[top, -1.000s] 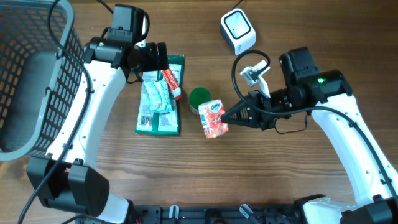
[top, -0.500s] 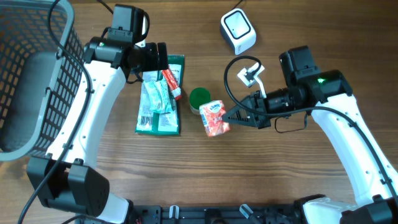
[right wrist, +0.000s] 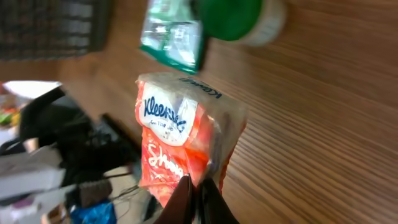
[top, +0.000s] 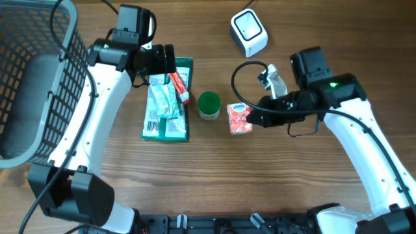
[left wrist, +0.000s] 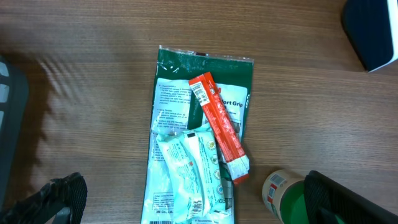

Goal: Scan the item barcode

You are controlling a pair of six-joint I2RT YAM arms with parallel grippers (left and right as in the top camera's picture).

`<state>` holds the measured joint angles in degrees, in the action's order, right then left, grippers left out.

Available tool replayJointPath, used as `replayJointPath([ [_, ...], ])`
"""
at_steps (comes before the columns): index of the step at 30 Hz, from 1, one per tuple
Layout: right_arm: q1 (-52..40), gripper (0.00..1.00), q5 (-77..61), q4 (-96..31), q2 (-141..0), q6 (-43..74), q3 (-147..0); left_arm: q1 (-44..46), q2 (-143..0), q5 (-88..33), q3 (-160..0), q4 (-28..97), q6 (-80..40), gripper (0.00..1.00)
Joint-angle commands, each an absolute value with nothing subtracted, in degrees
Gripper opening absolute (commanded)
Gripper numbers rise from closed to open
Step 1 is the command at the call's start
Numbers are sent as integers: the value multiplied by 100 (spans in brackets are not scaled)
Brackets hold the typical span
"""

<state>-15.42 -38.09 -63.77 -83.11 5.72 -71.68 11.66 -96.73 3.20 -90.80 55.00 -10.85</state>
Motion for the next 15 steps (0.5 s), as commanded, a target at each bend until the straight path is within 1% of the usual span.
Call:
replayJointPath([
  [1,-1745,4,-2565,-6359,-8197,1415,-7155,1144,-9730,392,-9098,5489,-1138,100],
  [4,-1920,4,-1914,-6359,-8219,1942,-7142,1144,-9730,392,-9098,5489,-1138,100],
  [8,-2086,4,-1500,-6165,-8228,2333,-6882,1144,-9730,392,-9098,5489,-1140,100],
  [11,-2102,4,-1500,-5712,-8230,2425,-6479,1144,-9730,392,-9098,5489,-1138,100],
  [15,-2099,4,-1472,-4727,-8230,2462,-5741,1144,-9730,392,-9098,5489,-1140,100],
])
